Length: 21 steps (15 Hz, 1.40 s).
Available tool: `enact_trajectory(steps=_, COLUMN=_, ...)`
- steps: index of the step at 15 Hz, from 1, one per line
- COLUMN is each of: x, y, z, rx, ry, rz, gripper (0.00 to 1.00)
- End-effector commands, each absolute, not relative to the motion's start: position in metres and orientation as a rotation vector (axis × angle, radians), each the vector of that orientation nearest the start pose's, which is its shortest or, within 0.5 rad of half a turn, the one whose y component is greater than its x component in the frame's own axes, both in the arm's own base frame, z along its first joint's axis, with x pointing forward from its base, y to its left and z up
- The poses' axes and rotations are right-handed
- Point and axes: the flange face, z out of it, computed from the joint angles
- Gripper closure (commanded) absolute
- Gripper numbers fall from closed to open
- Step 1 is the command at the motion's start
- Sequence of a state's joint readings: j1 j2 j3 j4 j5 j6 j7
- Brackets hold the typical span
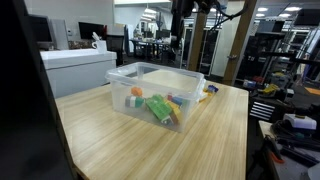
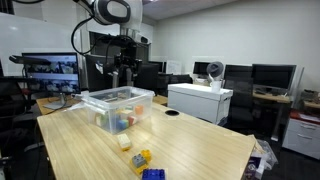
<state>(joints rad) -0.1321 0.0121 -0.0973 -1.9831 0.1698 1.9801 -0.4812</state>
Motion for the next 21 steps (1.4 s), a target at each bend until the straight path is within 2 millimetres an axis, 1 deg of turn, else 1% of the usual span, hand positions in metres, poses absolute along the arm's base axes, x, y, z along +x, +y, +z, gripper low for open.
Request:
enact_trajectory(steps=1, x=0.538, y=-0.181, z=0.441, rx=-3.057, ry=-0.12, rz=-0.062, gripper=0.0)
enact_trajectory(steps=2, x=0.533, y=-0.201, z=0.433, rx=-3.083, ry=-0.071, rz=-0.048, gripper=0.0)
enact_trajectory(steps=3, x=0.524, y=-0.226, z=0.421, rx=-3.122, ry=-0.013, rz=-0.017, gripper=0.0)
enact_trajectory(steps=6, x=0.496, y=-0.282, z=0.39, rx=-3.195, ry=0.153, rz=0.102, gripper=0.0)
enact_trajectory(steps=7, x=0.486, y=-0.297, z=0.381, rx=-3.214, ry=0.205, rz=0.15, gripper=0.0)
enact_trajectory(steps=9, x=0.467, y=-0.316, z=0.362, rx=-3.226, ry=0.288, rz=0.255, gripper=0.0)
enact_trajectory(steps=12, x=0.442, y=-0.326, z=0.331, rx=-3.225, ry=0.358, rz=0.389, gripper=0.0)
enact_trajectory(steps=16, x=0.421, y=-0.327, z=0.286, rx=-3.213, ry=0.391, rz=0.529, gripper=0.0)
enact_trajectory(steps=18, x=0.418, y=-0.325, z=0.267, rx=-3.201, ry=0.391, rz=0.554, gripper=0.0)
enact_trajectory(steps=21, x=0.426, y=-0.324, z=0.248, rx=-3.202, ry=0.381, rz=0.543, gripper=0.0)
